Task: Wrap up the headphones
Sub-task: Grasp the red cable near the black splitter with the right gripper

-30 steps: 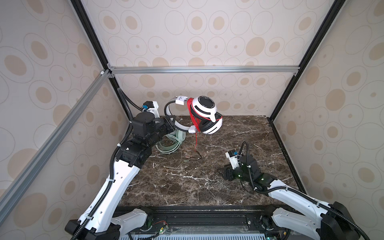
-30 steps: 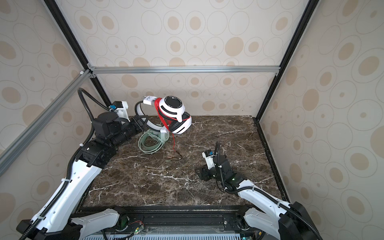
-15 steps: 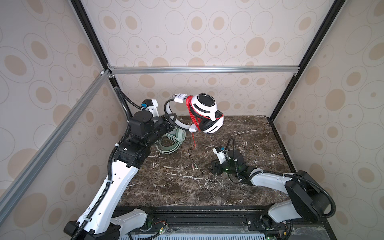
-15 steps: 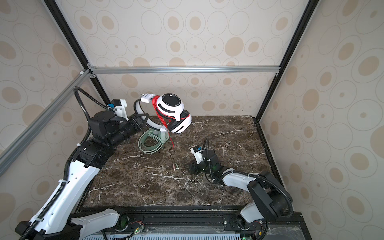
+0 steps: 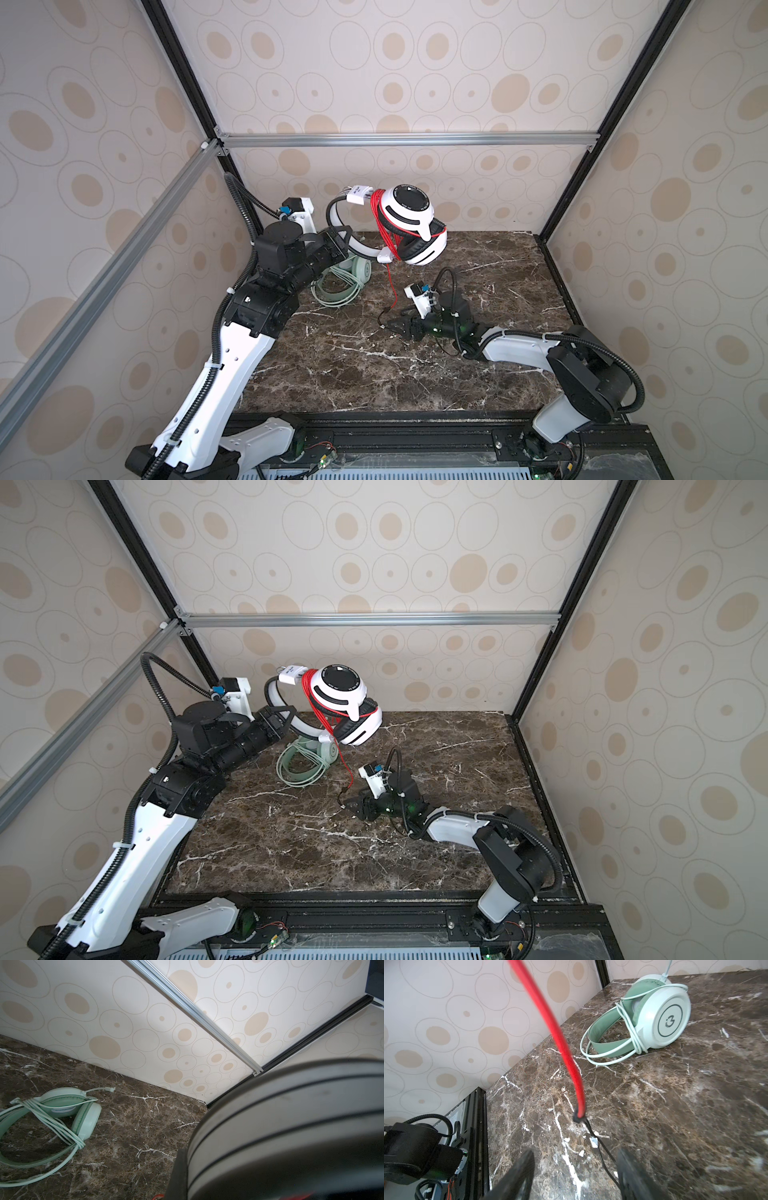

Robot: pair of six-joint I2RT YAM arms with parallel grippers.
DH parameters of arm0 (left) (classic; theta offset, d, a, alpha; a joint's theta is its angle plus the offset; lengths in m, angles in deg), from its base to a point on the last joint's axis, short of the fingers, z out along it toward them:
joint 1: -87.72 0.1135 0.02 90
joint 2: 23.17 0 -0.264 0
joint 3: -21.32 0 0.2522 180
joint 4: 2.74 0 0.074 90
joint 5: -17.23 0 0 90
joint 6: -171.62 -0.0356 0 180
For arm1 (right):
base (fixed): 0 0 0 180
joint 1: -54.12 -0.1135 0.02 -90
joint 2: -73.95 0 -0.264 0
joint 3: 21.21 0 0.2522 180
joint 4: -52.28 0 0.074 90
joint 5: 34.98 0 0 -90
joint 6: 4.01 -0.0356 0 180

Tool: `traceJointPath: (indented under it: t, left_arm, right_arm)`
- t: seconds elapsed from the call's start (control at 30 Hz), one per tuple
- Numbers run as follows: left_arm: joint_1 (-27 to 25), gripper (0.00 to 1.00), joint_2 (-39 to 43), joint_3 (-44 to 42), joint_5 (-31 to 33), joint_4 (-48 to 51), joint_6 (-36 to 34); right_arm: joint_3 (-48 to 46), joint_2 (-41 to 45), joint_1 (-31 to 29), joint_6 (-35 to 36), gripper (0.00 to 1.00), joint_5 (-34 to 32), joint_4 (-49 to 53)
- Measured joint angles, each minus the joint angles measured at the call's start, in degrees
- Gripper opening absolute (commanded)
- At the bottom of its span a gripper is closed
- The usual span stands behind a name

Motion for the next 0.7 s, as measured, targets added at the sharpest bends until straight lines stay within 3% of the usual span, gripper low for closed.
traceJointPath:
  t: [0.3,0.43,0.7]
  left_arm:
    - [0.00,0.00,0.57,-0.02,0.00,-0.02,0.66]
    - [0.00,0.00,1.27,-0.04,0.02,-0.02,0.76]
    - [0.00,0.00,1.97,-0.04,0.07,-0.02,0.76]
  right_arm:
    - [1.44,-8.50,-0.46,-8.17,0.52,-3.37,-10.75]
    - [2.80,-12.57,-1.18,-10.84,0.54,-5.07,-15.50]
    - [3.54,-12.79,-3.93,-11.32,0.59,-9.73,-20.20]
